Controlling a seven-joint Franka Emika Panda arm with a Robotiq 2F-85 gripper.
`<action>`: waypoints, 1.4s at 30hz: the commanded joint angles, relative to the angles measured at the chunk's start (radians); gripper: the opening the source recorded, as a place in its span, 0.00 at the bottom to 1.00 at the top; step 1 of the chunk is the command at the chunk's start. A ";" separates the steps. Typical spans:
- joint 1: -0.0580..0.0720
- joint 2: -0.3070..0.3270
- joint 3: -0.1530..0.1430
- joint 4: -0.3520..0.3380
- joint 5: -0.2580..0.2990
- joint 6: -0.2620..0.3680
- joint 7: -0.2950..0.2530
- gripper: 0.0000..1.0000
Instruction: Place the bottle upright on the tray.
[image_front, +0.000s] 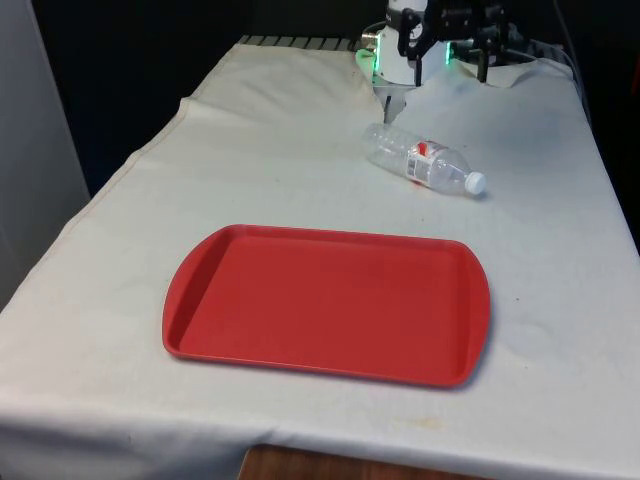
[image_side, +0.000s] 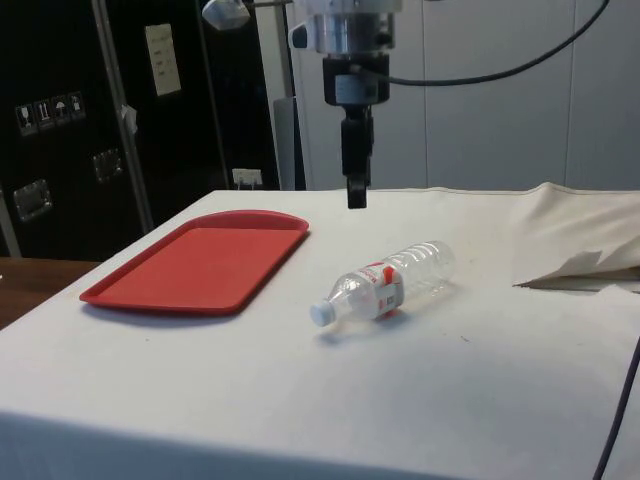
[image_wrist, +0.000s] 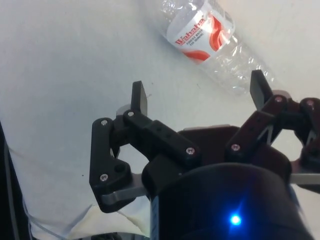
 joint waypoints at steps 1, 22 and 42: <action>0.000 0.007 0.001 -0.006 -0.004 0.020 -0.007 1.00; 0.000 0.085 0.000 -0.008 -0.001 0.059 -0.093 1.00; 0.000 0.161 -0.003 0.011 -0.071 0.053 -0.111 1.00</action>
